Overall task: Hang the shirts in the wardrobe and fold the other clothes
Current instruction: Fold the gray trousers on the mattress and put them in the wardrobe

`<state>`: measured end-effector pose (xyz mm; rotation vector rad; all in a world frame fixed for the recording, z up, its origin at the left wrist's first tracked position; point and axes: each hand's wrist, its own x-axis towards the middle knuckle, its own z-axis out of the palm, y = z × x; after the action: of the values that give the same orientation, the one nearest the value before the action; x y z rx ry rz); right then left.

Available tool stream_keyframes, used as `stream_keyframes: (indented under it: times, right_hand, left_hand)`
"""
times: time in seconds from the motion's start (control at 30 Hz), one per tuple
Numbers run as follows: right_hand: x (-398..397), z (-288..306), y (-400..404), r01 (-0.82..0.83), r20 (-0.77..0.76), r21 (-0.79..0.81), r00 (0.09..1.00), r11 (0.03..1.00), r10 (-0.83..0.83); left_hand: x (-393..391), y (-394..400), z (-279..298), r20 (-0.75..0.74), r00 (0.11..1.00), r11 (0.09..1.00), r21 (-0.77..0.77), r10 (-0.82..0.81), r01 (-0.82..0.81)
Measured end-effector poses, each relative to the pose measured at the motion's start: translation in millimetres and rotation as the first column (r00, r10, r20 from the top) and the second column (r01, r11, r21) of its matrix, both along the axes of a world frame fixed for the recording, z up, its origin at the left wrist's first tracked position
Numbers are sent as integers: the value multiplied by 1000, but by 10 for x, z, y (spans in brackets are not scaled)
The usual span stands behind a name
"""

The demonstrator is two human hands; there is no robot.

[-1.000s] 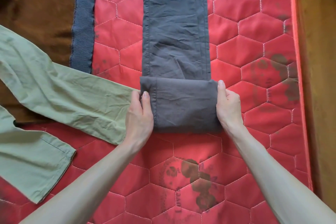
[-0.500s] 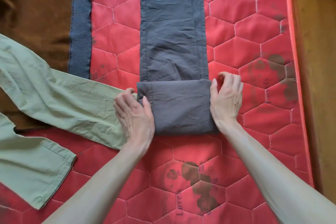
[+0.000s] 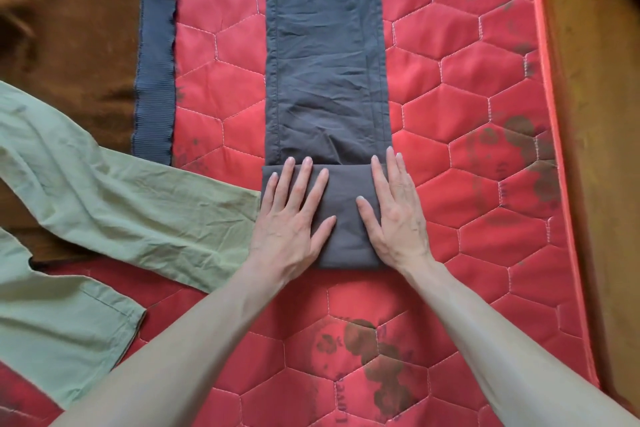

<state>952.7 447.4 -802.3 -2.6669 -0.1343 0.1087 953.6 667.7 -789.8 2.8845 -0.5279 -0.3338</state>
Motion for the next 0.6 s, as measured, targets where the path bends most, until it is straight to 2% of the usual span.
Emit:
stream_keyframes:
  times: [0.07, 0.13, 0.23, 0.4, 0.6]
  right_hand:
    - [-3, -3, -197, 5, -28, -18, 1000, 1000, -5]
    - [-23, -7, -458, -30, -30, -105, 999, 994, 27]
    - [-139, -4, -783, -99, 3, -204, 995, 974, 102]
    - [-278, 32, -1039, -253, 112, -174, 955, 952, 274]
    - [-97, 141, -1061, -472, -25, -249, 876, 845, 482]
  left_hand:
    - [47, 118, 38, -14, 996, 996, -27, -88, 88]
    - [113, 339, 75, 3, 981, 978, -71, -196, 196]
    - [184, 690, 122, -1, 962, 951, -151, -272, 268]
    - [189, 923, 148, 14, 917, 917, 9, -398, 398]
    - [266, 962, 199, -61, 872, 873, 16, -486, 488]
